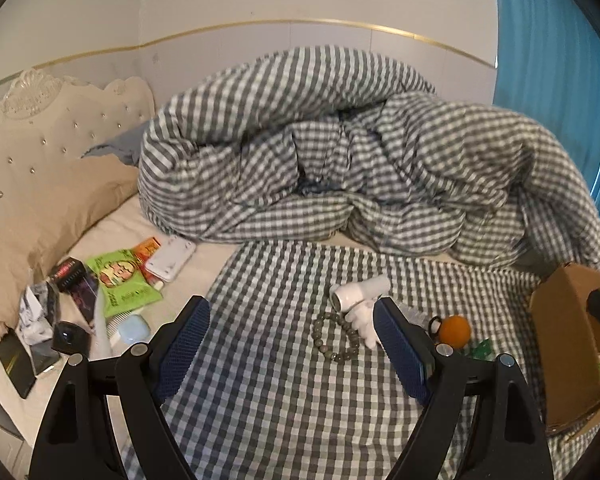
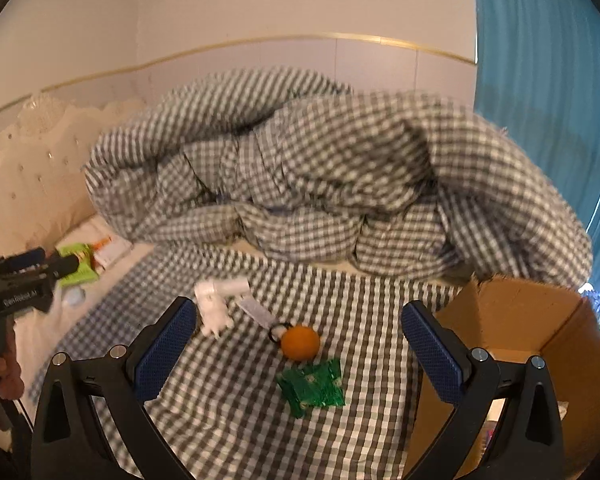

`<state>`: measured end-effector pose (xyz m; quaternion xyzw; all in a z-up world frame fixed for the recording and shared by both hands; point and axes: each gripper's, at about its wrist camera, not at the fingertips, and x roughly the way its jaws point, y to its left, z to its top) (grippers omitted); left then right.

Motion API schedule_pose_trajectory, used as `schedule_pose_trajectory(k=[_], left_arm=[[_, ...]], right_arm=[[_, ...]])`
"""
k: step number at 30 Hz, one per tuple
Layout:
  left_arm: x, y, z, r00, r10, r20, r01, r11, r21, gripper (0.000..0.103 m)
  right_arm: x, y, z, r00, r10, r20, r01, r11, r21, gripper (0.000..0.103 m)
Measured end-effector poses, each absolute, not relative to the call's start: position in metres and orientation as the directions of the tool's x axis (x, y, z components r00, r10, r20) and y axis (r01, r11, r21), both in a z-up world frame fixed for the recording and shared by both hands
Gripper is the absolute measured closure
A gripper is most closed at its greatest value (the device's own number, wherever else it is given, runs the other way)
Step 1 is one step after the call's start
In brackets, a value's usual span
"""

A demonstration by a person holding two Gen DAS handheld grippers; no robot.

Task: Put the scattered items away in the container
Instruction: 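Move both grippers back over the remaining items on the bed, then grasp the green packet with the right gripper while the left gripper grasps the bead bracelet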

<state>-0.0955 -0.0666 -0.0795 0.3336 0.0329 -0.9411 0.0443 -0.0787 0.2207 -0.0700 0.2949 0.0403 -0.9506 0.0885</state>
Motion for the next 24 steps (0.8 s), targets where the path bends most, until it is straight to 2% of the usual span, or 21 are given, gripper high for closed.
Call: schedule_pose_trajectory(k=[11, 24], left_arm=[[-0.15, -0.061, -0.158, -0.682, -0.067, -0.728, 0.104, -0.995, -0.006, 0.016], [-0.203, -0.048, -0.243, -0.573, -0.071, -0.816, 0.11, -0.994, 0.008, 0.016]], right_arm=[[-0.119, 0.229, -0.151, -0.723, -0.135, -0.678, 0.174, -0.985, 0.011, 0.0], [-0.153, 0.238, -0.207, -0.661, -0.119, -0.741, 0.169, -0.986, 0.007, 0.0]])
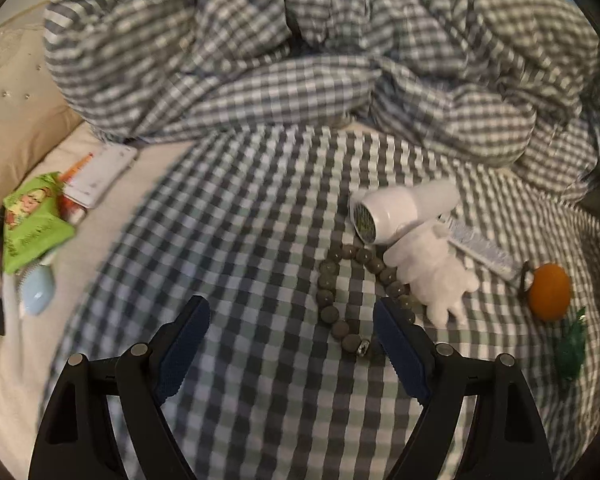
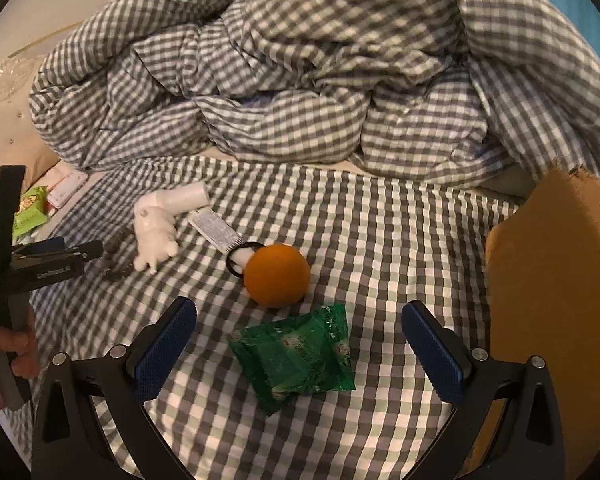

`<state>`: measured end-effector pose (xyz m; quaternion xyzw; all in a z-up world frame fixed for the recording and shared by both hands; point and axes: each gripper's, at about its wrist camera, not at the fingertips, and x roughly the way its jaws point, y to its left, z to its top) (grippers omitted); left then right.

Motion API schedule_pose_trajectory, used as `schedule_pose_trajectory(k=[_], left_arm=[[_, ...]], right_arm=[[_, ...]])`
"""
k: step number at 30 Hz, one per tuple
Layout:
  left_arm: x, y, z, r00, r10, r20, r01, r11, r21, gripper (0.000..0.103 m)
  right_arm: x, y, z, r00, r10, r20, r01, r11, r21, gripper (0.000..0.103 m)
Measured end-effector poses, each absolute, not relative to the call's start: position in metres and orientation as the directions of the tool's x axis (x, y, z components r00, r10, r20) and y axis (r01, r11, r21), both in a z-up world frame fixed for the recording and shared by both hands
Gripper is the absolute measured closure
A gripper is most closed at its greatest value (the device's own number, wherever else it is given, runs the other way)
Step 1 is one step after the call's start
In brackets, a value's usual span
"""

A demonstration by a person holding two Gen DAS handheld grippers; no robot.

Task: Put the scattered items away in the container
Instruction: 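Grasp the green packet with the right gripper while the left gripper grasps the bead bracelet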

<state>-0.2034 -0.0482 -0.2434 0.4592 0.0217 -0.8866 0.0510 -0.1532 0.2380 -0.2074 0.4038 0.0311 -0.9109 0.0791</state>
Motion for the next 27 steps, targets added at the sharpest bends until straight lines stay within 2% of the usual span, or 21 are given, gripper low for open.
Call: schedule_pose_trajectory(k=[8, 11, 14, 15, 16, 23, 27], left_arm=[[-0.223, -0.042, -0.269, -0.54, -0.095, -0.836, 0.127, -0.991, 0.031, 0.017], [-0.225, -0.037, -0.271, -0.545, -0.109, -0.831, 0.119, -0.991, 0.052, 0.029], [-0.225, -0.034, -0.271, -0.555, -0.097, -0.826, 0.106, -0.993, 0.045, 0.06], [-0.225, -0.032, -0.27, -0.559, -0.099, -0.823, 0.096, -0.994, 0.054, 0.078], [-0.225, -0.029, -0.268, -0.561, -0.1, -0.822, 0.083, -0.994, 0.065, 0.09], [-0.217, -0.037, -0.25, -0.581, -0.078, -0.81, 0.085, -0.996, 0.035, 0.092], [-0.208, -0.045, -0.232, -0.615, -0.095, -0.783, 0.095, -0.994, 0.046, 0.092]], right_arm=[[-0.164, 0.249, -0.235, -0.626, -0.129, -0.769, 0.16, -0.986, 0.035, 0.0], [-0.167, 0.251, -0.246, -0.606, -0.126, -0.786, 0.156, -0.987, 0.038, 0.0], [-0.17, 0.253, -0.252, -0.599, -0.125, -0.791, 0.15, -0.988, 0.042, 0.0], [-0.171, 0.253, -0.254, -0.596, -0.124, -0.793, 0.148, -0.988, 0.044, 0.0], [-0.173, 0.254, -0.255, -0.593, -0.125, -0.795, 0.147, -0.988, 0.046, 0.0], [-0.179, 0.248, -0.27, -0.567, -0.115, -0.816, 0.157, -0.987, 0.031, 0.0], [-0.178, 0.25, -0.279, -0.541, -0.155, -0.827, 0.151, -0.985, 0.086, 0.0]])
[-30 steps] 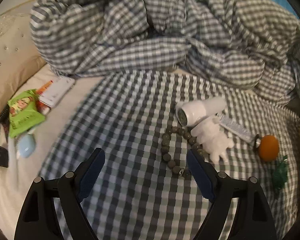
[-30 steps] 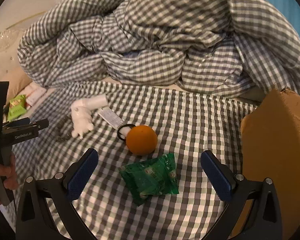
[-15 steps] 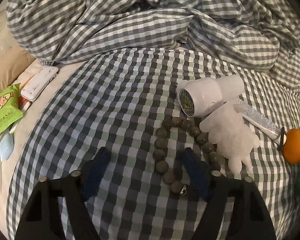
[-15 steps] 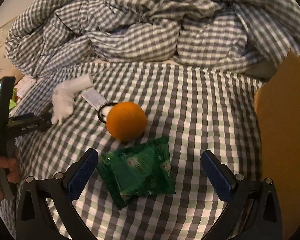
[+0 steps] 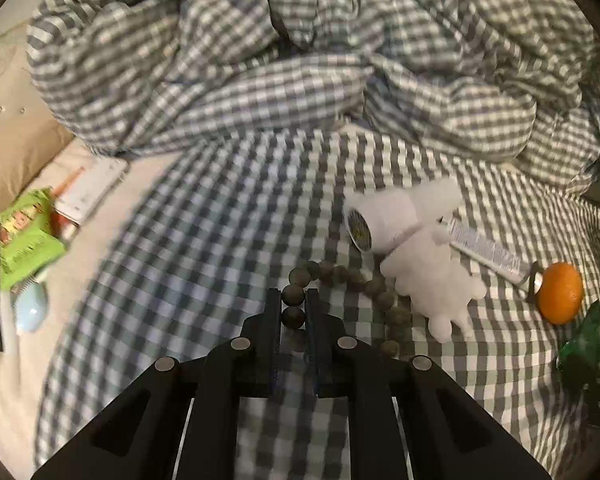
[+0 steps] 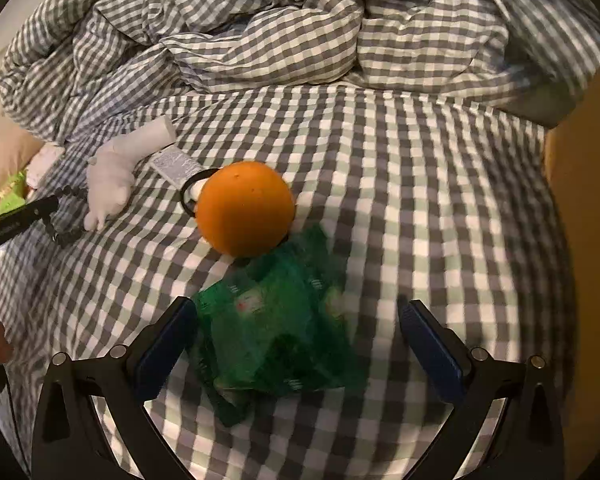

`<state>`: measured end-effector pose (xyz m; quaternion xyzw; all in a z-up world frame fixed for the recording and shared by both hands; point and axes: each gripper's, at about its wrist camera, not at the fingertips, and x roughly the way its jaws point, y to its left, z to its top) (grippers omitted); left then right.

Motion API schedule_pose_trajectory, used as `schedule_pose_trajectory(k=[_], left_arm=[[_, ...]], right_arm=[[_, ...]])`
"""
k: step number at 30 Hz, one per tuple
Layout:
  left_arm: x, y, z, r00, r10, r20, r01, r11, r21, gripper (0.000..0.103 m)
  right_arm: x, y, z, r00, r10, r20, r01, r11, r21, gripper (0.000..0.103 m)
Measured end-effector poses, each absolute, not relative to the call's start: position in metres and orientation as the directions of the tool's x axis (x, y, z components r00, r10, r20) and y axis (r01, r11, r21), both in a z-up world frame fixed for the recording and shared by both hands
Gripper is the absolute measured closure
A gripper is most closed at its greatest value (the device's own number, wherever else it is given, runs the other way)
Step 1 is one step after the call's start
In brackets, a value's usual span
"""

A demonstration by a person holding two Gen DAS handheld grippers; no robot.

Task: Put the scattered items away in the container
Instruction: 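Grasp the green packet with the right gripper while the left gripper grasps the bead bracelet, then carry the green packet and bracelet over the cardboard box and release both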

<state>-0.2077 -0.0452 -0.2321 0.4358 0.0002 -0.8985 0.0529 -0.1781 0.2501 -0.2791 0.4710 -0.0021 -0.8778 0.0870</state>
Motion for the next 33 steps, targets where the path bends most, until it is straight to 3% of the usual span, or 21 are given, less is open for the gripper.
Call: schedule_pose_trajectory(k=[3, 4, 5, 10, 21, 33], left_arm=[[-0.203, -0.05, -0.219, -0.634, -0.09, -0.768, 0.1, -0.994, 0.034, 0.092], [-0.201, -0.051, -0.215, -0.638, -0.086, -0.765, 0.101, -0.995, 0.027, 0.092], [-0.2, -0.052, -0.212, -0.642, -0.081, -0.763, 0.1, -0.995, 0.022, 0.092], [-0.192, -0.052, -0.195, -0.662, -0.072, -0.746, 0.093, -0.996, 0.013, 0.092], [-0.167, -0.047, -0.156, -0.707, -0.061, -0.705, 0.077, -0.997, 0.009, 0.092], [-0.121, -0.013, -0.084, -0.782, -0.002, -0.624, 0.009, -1.0, -0.008, 0.092]], right_arm=[[-0.174, 0.24, -0.28, -0.543, -0.144, -0.828, 0.176, -0.983, 0.056, 0.008], [-0.173, 0.237, -0.28, -0.541, -0.145, -0.829, 0.184, -0.982, 0.052, 0.024], [-0.172, 0.235, -0.279, -0.539, -0.153, -0.828, 0.19, -0.98, 0.057, 0.05], [-0.174, 0.232, -0.275, -0.513, -0.206, -0.833, 0.213, -0.971, 0.109, 0.065], [-0.143, 0.241, -0.223, -0.586, -0.244, -0.773, 0.211, -0.967, 0.146, 0.068], [-0.079, 0.257, -0.126, -0.714, -0.27, -0.646, 0.228, -0.962, 0.149, 0.068]])
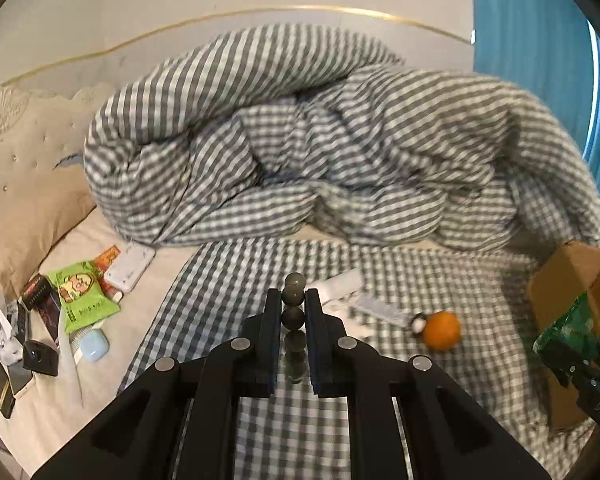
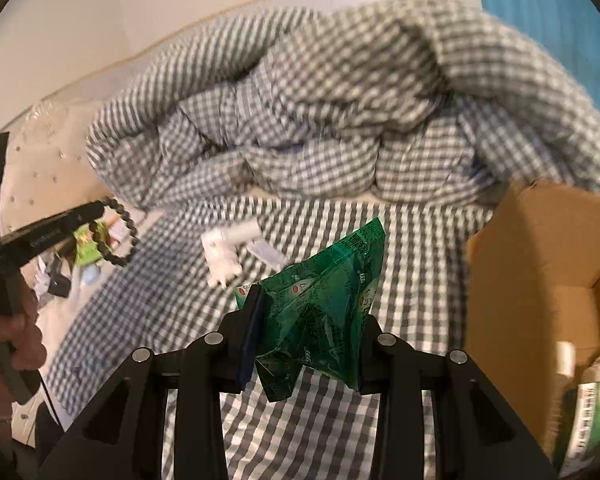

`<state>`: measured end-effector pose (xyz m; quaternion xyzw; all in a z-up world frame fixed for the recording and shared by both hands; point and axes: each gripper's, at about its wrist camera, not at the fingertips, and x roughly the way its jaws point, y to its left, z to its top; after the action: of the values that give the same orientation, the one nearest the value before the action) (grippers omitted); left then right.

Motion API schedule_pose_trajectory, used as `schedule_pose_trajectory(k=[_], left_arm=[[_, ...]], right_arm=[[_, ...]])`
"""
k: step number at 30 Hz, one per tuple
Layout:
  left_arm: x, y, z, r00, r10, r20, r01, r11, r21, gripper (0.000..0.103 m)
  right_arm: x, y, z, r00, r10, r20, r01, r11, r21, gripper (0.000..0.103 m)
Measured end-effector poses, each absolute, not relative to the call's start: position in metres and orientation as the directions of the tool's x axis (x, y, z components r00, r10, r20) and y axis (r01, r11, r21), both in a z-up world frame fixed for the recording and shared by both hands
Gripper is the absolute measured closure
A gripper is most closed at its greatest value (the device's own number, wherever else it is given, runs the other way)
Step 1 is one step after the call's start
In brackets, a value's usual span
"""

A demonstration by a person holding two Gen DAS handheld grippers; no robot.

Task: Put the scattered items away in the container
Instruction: 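Carry the green packet and bracelet over the cardboard box and release both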

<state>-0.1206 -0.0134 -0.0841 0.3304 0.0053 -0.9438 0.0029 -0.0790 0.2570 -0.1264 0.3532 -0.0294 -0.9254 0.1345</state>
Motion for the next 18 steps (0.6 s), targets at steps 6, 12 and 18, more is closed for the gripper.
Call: schedule_pose_trajectory(k=[6, 12, 18], left_arm=[[-0.099, 0.019, -0.05, -0.8, 0.064, -0.596, -0.062, -0.998, -0.024, 0.092], [-0.081, 0.064, -0.02, -0.815, 0.132, -0.564, -0.128, -0.991, -0.048, 0.092], [-0.062, 0.119, 0.001, -0.826, 0.205, -0.526, -0.211, -0.976, -0.049, 0.092]], right_arm=[[-0.047, 0.279, -0.083, -0.766, -0.255, -0.59, 0.209, -0.967, 0.147, 0.068], [-0.019, 0.315, -0.044, -0.817, -0.213, -0.535, 0.164, -0.977, 0.139, 0.068], [0.008, 0.363, -0.018, -0.847, -0.178, -0.502, 0.114, -0.981, 0.156, 0.068]])
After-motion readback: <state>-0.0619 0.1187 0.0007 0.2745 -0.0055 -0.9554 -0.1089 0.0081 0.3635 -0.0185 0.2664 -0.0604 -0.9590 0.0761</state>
